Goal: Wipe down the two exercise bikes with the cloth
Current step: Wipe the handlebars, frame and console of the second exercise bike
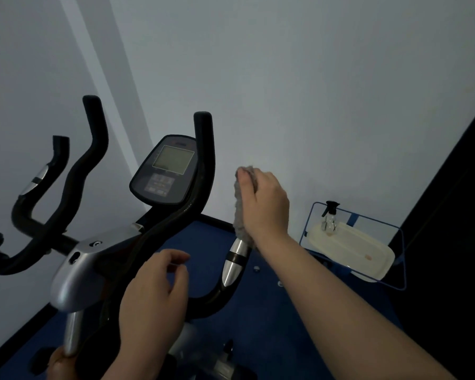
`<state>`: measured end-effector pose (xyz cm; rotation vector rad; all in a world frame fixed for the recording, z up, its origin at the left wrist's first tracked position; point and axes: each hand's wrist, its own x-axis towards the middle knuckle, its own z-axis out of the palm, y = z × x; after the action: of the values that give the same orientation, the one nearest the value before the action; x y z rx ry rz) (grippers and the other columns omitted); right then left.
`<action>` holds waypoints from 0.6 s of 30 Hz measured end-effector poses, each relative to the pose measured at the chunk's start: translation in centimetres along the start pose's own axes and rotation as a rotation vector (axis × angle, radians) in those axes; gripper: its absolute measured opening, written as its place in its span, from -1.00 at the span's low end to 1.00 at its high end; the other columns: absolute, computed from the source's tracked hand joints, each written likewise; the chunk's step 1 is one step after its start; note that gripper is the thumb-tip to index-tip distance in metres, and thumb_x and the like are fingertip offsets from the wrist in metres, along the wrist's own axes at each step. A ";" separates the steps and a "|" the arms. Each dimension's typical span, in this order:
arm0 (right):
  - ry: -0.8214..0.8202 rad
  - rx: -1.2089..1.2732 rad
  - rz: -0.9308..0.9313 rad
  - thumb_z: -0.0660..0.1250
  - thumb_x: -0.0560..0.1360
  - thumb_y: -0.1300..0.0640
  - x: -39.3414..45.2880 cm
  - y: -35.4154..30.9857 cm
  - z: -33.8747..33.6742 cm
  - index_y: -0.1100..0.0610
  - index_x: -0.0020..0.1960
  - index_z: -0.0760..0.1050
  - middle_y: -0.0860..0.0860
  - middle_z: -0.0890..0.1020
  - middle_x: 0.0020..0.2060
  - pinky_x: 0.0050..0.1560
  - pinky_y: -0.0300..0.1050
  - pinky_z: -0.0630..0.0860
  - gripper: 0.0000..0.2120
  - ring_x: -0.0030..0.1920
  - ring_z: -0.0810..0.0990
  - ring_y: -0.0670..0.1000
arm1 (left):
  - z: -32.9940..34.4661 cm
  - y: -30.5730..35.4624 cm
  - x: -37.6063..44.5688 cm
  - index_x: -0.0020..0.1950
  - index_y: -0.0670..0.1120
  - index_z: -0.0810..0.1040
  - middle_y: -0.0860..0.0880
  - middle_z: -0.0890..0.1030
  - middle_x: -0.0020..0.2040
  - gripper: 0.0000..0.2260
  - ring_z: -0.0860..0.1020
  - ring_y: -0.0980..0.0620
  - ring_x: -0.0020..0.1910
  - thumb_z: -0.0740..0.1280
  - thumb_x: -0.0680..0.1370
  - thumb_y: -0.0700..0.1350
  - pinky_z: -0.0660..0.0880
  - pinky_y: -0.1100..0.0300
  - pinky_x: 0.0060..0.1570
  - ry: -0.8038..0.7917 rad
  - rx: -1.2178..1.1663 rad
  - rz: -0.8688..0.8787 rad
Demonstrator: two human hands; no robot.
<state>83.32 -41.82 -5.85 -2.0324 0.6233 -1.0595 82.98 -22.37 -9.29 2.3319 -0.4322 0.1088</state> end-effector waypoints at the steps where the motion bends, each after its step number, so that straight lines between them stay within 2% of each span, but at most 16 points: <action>1: -0.041 0.078 0.007 0.10 0.60 -0.13 0.5 0.6 -0.4 0.07 -0.04 0.56 -0.06 0.59 -0.19 -0.23 -0.20 0.45 -0.64 -0.20 0.55 -0.09 | 0.0 0.0 0.0 0.00 0.21 0.51 0.24 0.58 -0.10 -0.86 0.49 0.20 -0.38 0.28 0.52 -0.04 0.31 0.33 -0.36 0.001 0.004 0.000; 3: -0.061 0.283 0.166 0.07 0.60 -0.16 0.4 1.0 -0.6 -0.01 -0.02 0.56 -0.15 0.61 -0.21 -0.14 -0.24 0.50 -0.64 -0.15 0.58 -0.15 | 0.0 0.1 0.0 0.00 0.21 0.51 0.23 0.58 -0.10 -0.86 0.50 0.19 -0.38 0.28 0.53 -0.04 0.30 0.32 -0.37 0.001 0.011 -0.002; 5: 0.088 0.419 0.362 0.00 0.59 -0.24 -1.9 1.3 0.5 -0.11 -0.05 0.53 -0.19 0.60 -0.20 -0.14 -0.25 0.50 -0.62 -0.11 0.59 -0.14 | 0.0 0.1 -0.1 -0.01 0.20 0.51 0.21 0.59 -0.11 -0.86 0.51 0.21 -0.34 0.28 0.53 -0.05 0.30 0.29 -0.39 0.002 0.004 -0.006; 7: 0.145 0.561 0.583 -0.04 0.57 -0.28 -4.2 1.1 1.9 -0.13 0.00 0.53 -0.09 0.65 -0.11 -0.03 -0.10 0.57 -0.58 -0.03 0.63 -0.02 | 0.0 0.0 -0.1 -0.02 0.20 0.52 0.16 0.60 -0.13 -0.86 0.50 0.15 -0.40 0.29 0.53 -0.06 0.32 0.26 -0.37 0.010 -0.014 -0.010; 9: 0.114 0.663 0.761 -0.06 0.58 -0.27 -3.8 1.0 1.8 0.00 0.11 0.54 0.04 0.65 -0.04 0.11 0.05 0.56 -0.50 0.00 0.63 0.05 | 0.0 0.0 0.0 -0.04 0.20 0.53 0.12 0.59 -0.20 -0.86 0.49 0.15 -0.41 0.30 0.52 -0.07 0.32 0.24 -0.37 0.011 -0.022 -0.002; 11: 0.125 0.675 0.794 -0.06 0.60 -0.23 -2.9 0.6 1.4 0.06 0.12 0.53 0.05 0.65 -0.06 0.10 0.02 0.56 -0.49 -0.04 0.62 0.03 | 0.1 0.0 0.1 -0.03 0.19 0.54 0.12 0.53 -0.31 -0.87 0.48 0.15 -0.45 0.30 0.53 -0.07 0.31 0.24 -0.40 0.008 -0.012 0.013; 12: 0.154 0.629 0.753 -0.05 0.60 -0.21 -3.8 0.5 1.7 0.05 0.14 0.52 0.02 0.65 -0.05 0.08 -0.03 0.56 -0.51 -0.04 0.62 0.00 | 0.1 0.0 0.1 -0.02 0.18 0.54 0.13 0.51 -0.32 -0.87 0.48 0.14 -0.46 0.30 0.53 -0.06 0.30 0.24 -0.42 0.002 -0.001 0.015; 15: 0.146 0.540 0.641 -0.03 0.60 -0.18 -9.6 -0.2 3.0 -0.20 0.07 0.44 -0.25 0.64 -0.14 -0.15 -0.43 0.46 -0.72 -0.13 0.60 -0.26 | -0.1 0.0 0.0 -0.02 0.17 0.54 0.12 0.50 -0.33 -0.88 0.51 0.19 -0.38 0.30 0.53 -0.06 0.28 0.24 -0.45 0.002 -0.006 0.021; 16: 0.142 0.569 0.645 -0.03 0.59 -0.17 -10.2 -0.4 2.9 -0.20 0.06 0.42 -0.25 0.63 -0.15 -0.15 -0.45 0.44 -0.73 -0.12 0.59 -0.26 | -0.1 0.1 0.0 -0.02 0.18 0.54 0.12 0.52 -0.31 -0.88 0.52 0.22 -0.36 0.29 0.53 -0.06 0.28 0.24 -0.46 -0.005 -0.009 0.027; 18: 0.169 0.620 0.700 -0.04 0.60 -0.16 -8.8 0.3 3.0 -0.06 0.17 0.44 -0.09 0.63 0.01 0.10 -0.21 0.49 -0.64 0.05 0.59 -0.07 | 0.1 0.0 0.1 -0.02 0.19 0.52 0.17 0.57 -0.19 -0.88 0.52 0.18 -0.38 0.27 0.54 -0.04 0.33 0.22 -0.44 -0.021 -0.001 0.046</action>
<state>81.04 -34.72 -11.44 -1.0704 0.8746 -0.8481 83.06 -22.47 -9.37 2.3247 -0.4961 0.1057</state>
